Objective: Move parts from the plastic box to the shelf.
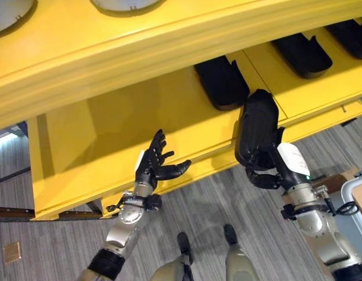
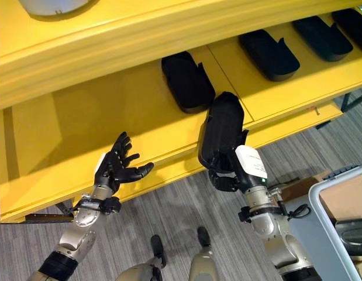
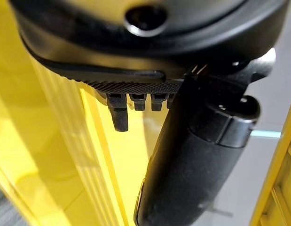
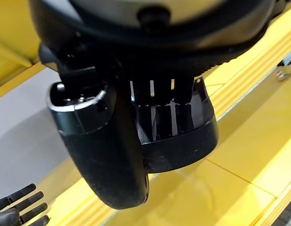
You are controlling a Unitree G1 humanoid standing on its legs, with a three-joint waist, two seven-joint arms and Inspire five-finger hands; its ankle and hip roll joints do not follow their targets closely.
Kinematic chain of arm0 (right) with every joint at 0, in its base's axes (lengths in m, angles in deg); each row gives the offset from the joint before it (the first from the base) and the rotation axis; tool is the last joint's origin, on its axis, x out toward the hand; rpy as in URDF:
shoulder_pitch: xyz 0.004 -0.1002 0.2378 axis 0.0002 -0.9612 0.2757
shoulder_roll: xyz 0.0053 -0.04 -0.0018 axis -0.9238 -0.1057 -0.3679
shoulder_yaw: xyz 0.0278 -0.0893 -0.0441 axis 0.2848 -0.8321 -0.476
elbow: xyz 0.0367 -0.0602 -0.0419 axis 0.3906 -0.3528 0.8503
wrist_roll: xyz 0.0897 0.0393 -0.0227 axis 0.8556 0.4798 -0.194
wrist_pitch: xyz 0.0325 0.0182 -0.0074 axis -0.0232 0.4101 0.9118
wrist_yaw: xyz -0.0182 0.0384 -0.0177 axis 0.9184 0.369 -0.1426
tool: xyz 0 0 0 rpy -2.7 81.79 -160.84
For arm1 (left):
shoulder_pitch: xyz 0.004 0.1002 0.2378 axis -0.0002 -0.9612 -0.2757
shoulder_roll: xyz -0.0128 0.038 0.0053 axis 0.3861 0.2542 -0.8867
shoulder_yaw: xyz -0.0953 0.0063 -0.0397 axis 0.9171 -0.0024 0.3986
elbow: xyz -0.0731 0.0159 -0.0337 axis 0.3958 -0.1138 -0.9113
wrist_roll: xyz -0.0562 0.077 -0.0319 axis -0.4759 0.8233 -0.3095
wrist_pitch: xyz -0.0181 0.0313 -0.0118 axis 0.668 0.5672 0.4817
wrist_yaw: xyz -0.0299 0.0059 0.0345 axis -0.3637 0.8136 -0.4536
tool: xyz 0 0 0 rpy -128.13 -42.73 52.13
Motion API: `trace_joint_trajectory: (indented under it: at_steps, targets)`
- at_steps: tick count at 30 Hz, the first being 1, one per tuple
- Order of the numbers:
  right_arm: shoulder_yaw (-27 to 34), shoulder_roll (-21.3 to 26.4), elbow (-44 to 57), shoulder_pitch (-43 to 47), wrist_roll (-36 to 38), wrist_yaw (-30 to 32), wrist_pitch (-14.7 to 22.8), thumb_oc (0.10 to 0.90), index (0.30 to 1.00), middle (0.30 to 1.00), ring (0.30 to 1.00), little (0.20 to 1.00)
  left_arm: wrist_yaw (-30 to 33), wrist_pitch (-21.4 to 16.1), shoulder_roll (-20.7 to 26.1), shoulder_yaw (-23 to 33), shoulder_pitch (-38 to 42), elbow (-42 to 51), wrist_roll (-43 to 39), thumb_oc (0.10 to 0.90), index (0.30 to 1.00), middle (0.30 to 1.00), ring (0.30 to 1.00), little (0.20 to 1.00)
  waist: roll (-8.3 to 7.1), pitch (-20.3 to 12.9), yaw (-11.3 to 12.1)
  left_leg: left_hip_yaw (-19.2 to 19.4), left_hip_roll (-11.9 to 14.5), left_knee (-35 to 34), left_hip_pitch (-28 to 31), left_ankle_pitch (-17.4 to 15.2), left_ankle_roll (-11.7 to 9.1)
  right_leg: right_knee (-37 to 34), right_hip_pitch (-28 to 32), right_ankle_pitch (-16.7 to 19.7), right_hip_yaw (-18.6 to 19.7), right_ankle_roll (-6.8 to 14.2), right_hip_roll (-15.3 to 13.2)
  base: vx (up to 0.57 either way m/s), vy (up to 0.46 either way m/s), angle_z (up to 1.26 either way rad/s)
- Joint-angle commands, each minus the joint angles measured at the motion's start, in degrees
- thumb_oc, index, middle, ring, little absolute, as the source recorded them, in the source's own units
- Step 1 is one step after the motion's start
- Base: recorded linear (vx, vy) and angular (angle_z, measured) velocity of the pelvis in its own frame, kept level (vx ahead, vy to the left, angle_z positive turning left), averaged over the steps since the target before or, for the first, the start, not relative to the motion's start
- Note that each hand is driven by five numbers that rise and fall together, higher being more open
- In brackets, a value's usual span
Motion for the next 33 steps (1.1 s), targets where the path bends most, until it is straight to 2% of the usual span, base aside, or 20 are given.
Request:
trace_joint_trajectory:
  at_steps: [1, 9, 20, 24, 33]
  targets:
    - [6.3, 1.9, 7.3, 3.4, -0.4, 4.4, 3.5, 0.400, 0.300, 0.300, 0.300, 0.300, -0.1, -5.1, 0.4, 3.0, 2.4, 3.7, 0.4, 0.900, 1.000, 1.000, 1.000, 1.000, -3.40, -8.1, -0.6, -0.8, 4.6, 0.5, 3.0, -2.1, -3.8, 0.5, 0.2, 5.5, -0.9, 0.3, -0.4, 0.02, 0.020, 0.15]
    - [4.6, 5.4, 10.0, 9.7, -2.0, 4.7, 4.2, 0.400, 0.300, 0.300, 0.300, 0.300, 0.1, -4.9, 0.5, 3.6, 2.3, 3.3, 0.6, 0.900, 1.000, 1.000, 1.000, 1.000, -4.38, -8.8, 0.8, -1.5, 4.6, 0.0, 4.0, -2.3, -3.7, -0.1, 1.1, 4.6, -1.9, 0.3, -0.8, 0.00, 0.007, 0.02]
    - [0.6, 7.8, 10.1, 16.9, -2.9, 4.0, 3.7, 0.400, 0.300, 0.300, 0.300, 0.300, 0.3, -4.8, 0.7, 3.4, 2.3, 3.0, 0.7, 0.900, 1.000, 1.000, 1.000, 1.000, -5.13, -8.5, 2.3, -2.8, 4.9, -0.4, 3.3, -1.7, -4.0, -0.6, 1.2, 4.3, -3.3, 0.0, -0.7, -0.02, -0.013, 0.09]
    - [-2.5, 10.1, 9.9, 22.0, -2.9, 2.9, 3.6, 0.400, 0.300, 0.300, 0.300, 0.300, 0.3, -4.7, 0.8, 2.9, 2.8, 2.8, 0.5, 0.900, 1.000, 1.000, 1.000, 1.000, -4.98, -8.2, 3.1, -3.8, 4.9, -0.4, 3.0, -1.5, -4.2, -0.5, 1.9, 3.7, -4.6, -0.4, -0.9, 0.01, -0.021, 0.10]
    - [-8.0, 10.4, 8.4, 28.8, -1.4, 0.7, 3.2, 0.400, 0.300, 0.300, 0.300, 0.300, 0.9, -4.7, 0.9, 3.2, 2.7, 3.1, 0.4, 0.900, 1.000, 1.000, 1.000, 1.000, -4.69, -7.9, 4.6, -5.2, 4.9, -0.4, 2.2, -0.6, -4.5, -0.3, 2.3, 3.3, -6.3, -1.2, -1.1, 0.00, -0.020, 0.09]
